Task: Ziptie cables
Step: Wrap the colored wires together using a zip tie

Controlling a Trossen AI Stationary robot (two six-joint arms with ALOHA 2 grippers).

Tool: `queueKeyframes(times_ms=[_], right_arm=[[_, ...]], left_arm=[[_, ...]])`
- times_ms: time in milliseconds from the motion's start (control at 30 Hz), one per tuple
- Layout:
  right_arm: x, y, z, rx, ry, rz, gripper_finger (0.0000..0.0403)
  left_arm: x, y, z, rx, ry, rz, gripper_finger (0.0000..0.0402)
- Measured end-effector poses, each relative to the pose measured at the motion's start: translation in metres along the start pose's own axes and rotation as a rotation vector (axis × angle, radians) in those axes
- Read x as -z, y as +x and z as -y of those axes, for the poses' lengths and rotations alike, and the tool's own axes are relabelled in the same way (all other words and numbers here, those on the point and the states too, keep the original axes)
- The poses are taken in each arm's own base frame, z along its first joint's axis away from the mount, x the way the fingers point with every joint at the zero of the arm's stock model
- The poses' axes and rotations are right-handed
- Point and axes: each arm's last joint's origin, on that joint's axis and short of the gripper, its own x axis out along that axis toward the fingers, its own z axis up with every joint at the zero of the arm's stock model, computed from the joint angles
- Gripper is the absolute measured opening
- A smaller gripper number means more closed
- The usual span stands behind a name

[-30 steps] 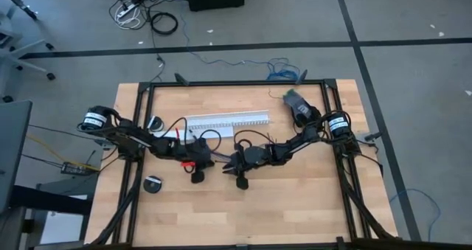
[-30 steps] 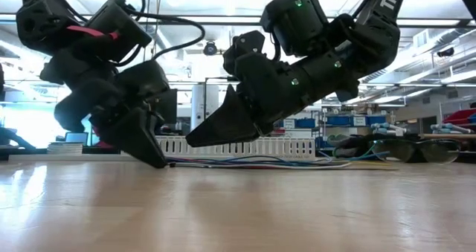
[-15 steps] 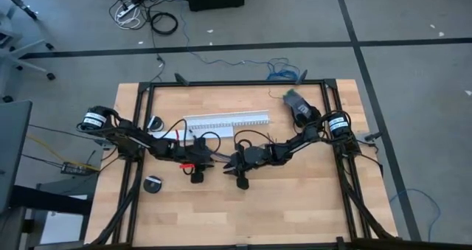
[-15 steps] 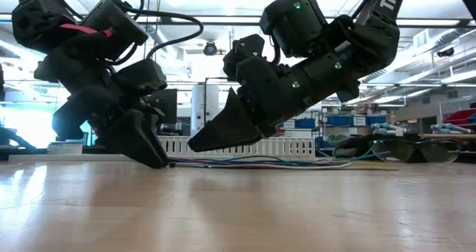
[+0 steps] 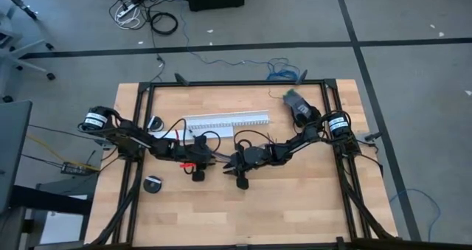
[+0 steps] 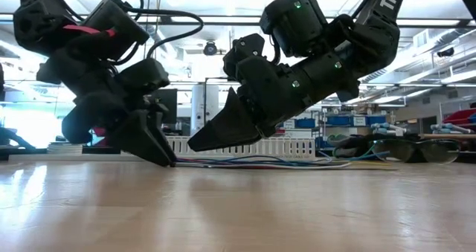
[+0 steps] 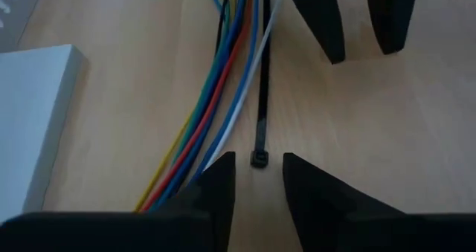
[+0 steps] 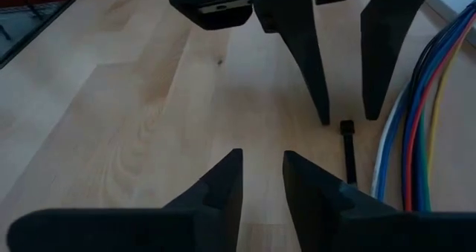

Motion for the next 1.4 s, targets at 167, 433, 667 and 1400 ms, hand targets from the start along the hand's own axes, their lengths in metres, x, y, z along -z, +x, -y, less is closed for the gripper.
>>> queueKeyframes(times_ms=[167, 433, 667, 1400], right_arm=[[0.0, 0.0, 0.0, 0.0, 0.0, 0.0, 0.0095], [-0.0001, -0.0001, 0.0, 0.0, 0.0, 0.0, 0.0094], [-0.0002, -0.0001, 0.0, 0.0, 0.0, 0.001, 0.0095], [0.0005, -0.0002, -0.0047, -0.012, 0.02, 0.0, 0.0093]], left_arm=[[0.0027, 0.0072, 0.0012, 0.002, -0.004, 0.001, 0.0108], [0.0028, 0.0086, 0.0016, 0.005, -0.009, 0.008, 0.0106], [0.0033, 0.0087, 0.0021, 0.017, -0.009, 0.0, 0.0063], [-0.0048, 0.0091, 0.0023, 0.013, -0.002, 0.05, 0.0002]])
